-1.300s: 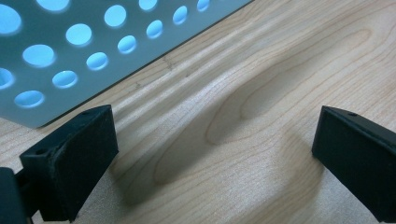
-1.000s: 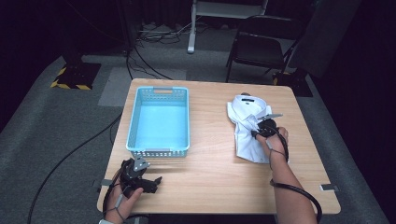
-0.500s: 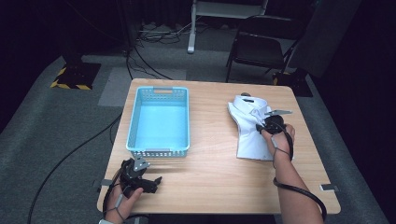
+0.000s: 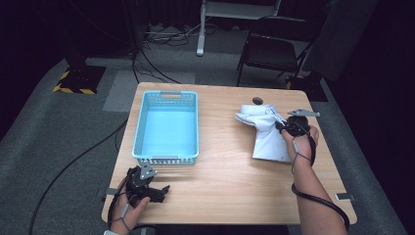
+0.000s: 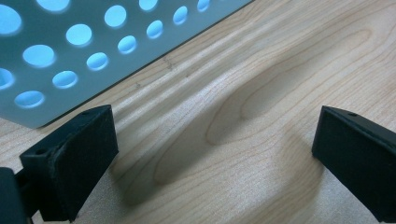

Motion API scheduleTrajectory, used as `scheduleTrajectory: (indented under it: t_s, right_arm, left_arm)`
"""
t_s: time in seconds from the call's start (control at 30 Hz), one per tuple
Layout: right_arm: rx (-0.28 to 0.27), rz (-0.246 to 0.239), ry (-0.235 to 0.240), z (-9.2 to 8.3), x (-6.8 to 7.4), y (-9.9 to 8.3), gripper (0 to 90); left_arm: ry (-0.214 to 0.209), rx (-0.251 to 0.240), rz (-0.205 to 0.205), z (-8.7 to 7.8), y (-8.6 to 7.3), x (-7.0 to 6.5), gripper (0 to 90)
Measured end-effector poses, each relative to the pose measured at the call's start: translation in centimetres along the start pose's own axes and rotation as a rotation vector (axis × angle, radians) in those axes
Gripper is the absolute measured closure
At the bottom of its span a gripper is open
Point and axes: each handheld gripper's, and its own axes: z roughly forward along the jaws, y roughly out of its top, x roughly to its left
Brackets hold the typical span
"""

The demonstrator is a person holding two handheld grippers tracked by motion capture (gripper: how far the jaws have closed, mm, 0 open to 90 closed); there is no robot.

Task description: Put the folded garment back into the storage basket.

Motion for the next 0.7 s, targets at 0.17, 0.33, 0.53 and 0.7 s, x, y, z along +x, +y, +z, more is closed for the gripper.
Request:
scheduleTrajectory:
  t_s: [0.17,0.33,0.53,0.7]
  right_arm:
    - [-0.031,0.004,-0.014,-0.8,0.1,0.6,79.7]
    - [-0.059,0.007,-0.015,-1.6,0.1,1.4,79.7]
    - [-0.085,0.006,-0.013,-2.5,0.3,2.4,79.7]
    - [-0.099,-0.001,-0.009,-3.0,0.6,3.4,79.7]
  left_arm:
    - [0.000,0.000,0.000,0.0,0.0,0.0,0.2]
    - [0.000,0.000,0.000,0.0,0.0,0.0,0.2]
    - [0.000,0.000,0.000,0.0,0.0,0.0,0.2]
    - [0.000,0.000,0.000,0.0,0.0,0.0,0.2]
